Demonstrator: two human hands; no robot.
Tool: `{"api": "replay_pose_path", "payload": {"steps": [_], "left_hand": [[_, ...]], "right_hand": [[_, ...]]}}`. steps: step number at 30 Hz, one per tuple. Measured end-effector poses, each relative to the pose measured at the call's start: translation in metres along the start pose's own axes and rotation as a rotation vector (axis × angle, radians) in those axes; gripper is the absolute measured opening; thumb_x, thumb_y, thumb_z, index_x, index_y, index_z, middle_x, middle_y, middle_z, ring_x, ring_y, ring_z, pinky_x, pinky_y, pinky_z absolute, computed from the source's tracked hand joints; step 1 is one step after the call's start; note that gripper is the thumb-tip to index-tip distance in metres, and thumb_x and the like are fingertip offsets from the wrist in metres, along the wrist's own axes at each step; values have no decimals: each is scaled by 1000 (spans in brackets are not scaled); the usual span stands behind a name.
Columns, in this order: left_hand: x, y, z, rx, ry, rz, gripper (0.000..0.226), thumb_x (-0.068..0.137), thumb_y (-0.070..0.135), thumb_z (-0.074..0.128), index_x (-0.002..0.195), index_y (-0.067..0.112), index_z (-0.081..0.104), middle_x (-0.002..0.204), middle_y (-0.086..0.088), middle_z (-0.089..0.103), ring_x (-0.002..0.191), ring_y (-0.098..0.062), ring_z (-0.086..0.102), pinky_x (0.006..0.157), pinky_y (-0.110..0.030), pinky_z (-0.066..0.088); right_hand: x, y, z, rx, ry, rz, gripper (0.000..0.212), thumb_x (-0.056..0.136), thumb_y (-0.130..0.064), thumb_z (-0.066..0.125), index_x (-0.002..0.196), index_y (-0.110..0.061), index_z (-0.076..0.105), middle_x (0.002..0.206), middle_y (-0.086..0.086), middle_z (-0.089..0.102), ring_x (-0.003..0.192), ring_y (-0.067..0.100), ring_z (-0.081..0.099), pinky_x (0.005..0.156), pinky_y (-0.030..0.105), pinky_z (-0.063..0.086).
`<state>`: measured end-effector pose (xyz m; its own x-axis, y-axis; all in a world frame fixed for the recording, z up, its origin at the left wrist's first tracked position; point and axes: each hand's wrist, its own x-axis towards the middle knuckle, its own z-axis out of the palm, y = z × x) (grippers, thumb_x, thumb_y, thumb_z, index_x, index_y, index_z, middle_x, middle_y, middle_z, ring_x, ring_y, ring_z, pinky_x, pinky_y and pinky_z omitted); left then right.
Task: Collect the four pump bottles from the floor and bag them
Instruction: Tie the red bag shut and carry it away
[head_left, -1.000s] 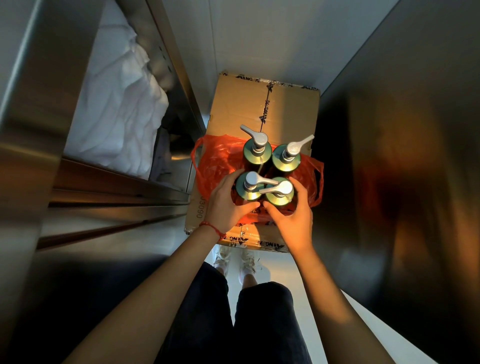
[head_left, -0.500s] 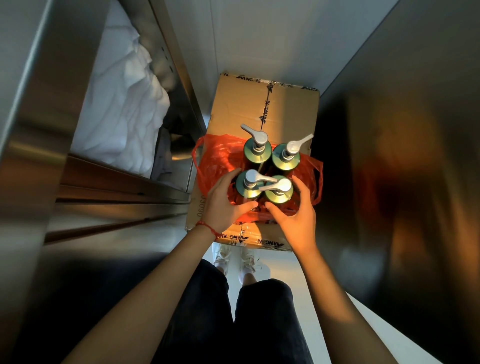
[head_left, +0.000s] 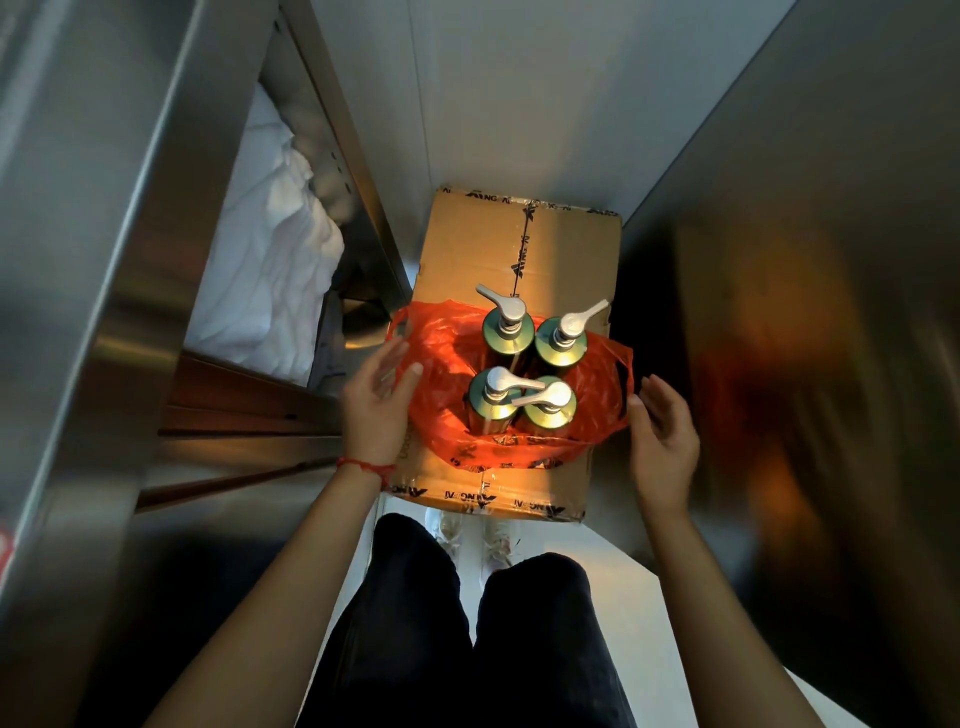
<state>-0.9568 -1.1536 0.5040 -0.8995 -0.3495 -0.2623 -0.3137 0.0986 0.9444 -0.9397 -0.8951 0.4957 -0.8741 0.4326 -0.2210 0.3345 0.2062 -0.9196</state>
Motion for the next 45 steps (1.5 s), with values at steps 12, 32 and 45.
{"api": "replay_pose_path", "payload": {"steps": [12, 32, 45], "left_hand": [[70, -63, 11, 258, 190, -203, 45, 84, 16, 62, 125, 4, 49, 127, -18, 56, 119, -27, 50, 97, -34, 38], [26, 64, 17, -383, -56, -190, 7, 83, 7, 60, 82, 10, 67, 69, -1, 74, 72, -17, 71, 61, -18, 54], [-10, 141, 15, -196, -230, 58, 15, 64, 27, 76, 78, 30, 73, 80, -1, 75, 81, -22, 70, 73, -31, 55]], "right_hand": [[53, 58, 26, -215, 130, 212, 43, 87, -20, 60, 126, -5, 52, 125, 17, 59, 115, 25, 54, 90, 24, 36], [27, -81, -2, 498, 79, 331, 5, 81, -10, 64, 84, -10, 68, 61, 0, 72, 61, 11, 68, 66, 22, 57], [-5, -166, -9, 514, -189, 225, 10, 79, 0, 62, 82, -6, 70, 61, 4, 72, 59, 12, 68, 61, 22, 56]]}}
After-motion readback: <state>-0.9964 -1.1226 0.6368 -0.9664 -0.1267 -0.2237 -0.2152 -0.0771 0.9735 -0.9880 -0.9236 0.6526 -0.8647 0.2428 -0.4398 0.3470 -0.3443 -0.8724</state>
